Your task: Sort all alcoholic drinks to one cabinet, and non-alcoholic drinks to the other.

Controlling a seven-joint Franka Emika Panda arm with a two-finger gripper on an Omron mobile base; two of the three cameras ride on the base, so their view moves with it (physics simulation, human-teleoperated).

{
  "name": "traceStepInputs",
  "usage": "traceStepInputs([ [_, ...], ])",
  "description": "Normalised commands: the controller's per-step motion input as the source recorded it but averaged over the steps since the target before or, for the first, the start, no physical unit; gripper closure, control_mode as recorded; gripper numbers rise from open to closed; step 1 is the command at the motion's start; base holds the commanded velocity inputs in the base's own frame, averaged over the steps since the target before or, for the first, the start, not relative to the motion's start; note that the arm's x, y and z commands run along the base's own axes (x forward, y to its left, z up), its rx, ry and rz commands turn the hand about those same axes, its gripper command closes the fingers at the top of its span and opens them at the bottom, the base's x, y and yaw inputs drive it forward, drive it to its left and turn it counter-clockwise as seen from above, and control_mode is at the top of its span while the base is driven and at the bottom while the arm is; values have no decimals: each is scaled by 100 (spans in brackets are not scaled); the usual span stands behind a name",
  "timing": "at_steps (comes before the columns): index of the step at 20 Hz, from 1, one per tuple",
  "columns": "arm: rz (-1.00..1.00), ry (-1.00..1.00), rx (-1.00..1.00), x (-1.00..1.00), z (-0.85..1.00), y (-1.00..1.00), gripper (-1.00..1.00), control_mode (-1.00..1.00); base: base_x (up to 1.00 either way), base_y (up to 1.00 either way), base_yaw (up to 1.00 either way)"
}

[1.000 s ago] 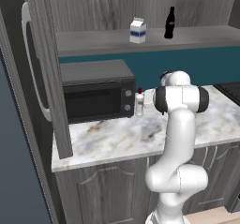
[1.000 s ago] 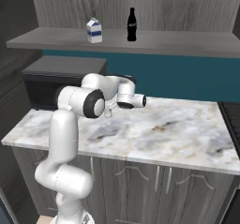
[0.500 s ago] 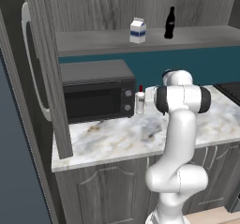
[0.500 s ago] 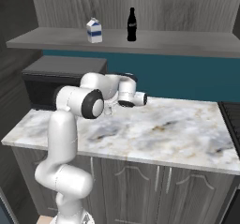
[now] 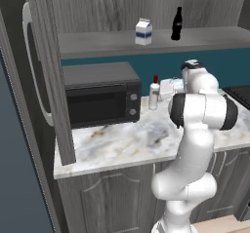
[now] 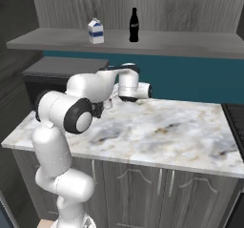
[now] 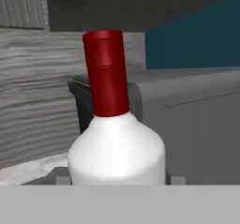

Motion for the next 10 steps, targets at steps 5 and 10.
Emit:
traceStepInputs([
  [5, -16, 0, 0, -100, 41, 0, 100, -100, 0, 0, 0],
  [10, -19, 0, 0, -100, 45, 0, 100, -100, 0, 0, 0],
])
